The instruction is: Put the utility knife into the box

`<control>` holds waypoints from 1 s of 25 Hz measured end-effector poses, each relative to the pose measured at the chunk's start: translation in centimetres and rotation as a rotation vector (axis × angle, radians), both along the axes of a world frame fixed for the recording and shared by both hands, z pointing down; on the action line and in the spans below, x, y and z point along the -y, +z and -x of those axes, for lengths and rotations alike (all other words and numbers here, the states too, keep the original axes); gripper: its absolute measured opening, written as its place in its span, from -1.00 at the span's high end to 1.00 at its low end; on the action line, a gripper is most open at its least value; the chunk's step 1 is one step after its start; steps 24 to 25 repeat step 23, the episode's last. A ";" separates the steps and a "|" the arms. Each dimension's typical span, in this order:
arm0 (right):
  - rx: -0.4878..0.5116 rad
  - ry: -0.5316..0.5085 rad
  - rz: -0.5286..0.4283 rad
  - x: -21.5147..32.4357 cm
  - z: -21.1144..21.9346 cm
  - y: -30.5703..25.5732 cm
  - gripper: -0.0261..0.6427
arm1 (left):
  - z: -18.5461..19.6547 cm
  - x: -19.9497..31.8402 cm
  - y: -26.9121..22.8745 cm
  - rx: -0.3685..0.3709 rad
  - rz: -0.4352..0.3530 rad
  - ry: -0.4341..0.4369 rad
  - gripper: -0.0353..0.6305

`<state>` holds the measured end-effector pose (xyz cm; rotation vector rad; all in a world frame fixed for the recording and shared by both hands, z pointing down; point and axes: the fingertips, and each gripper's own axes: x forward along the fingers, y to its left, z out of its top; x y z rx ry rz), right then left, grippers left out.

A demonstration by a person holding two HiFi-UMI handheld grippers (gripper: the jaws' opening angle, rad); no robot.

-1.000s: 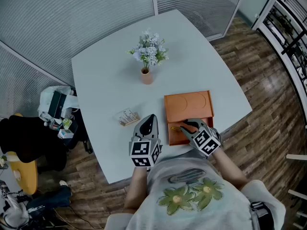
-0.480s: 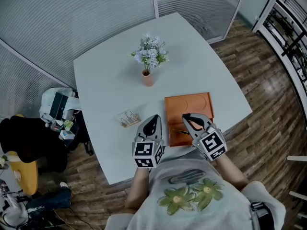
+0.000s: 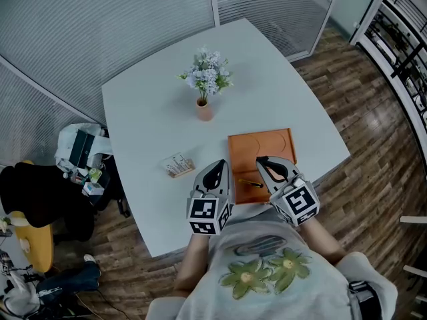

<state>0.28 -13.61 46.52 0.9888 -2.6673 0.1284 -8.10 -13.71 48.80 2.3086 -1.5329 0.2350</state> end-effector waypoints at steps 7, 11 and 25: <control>0.001 -0.003 0.017 -0.4 -0.1 0.2 0.92 | -0.4 -0.1 0.0 0.004 0.004 0.013 0.89; -0.002 -0.001 0.022 -0.6 -0.2 0.5 0.92 | -0.4 -0.2 0.2 0.009 0.005 0.015 0.89; -0.012 -0.003 0.023 -0.6 -0.2 0.6 0.92 | 0.0 -0.2 0.0 0.012 0.005 0.004 0.89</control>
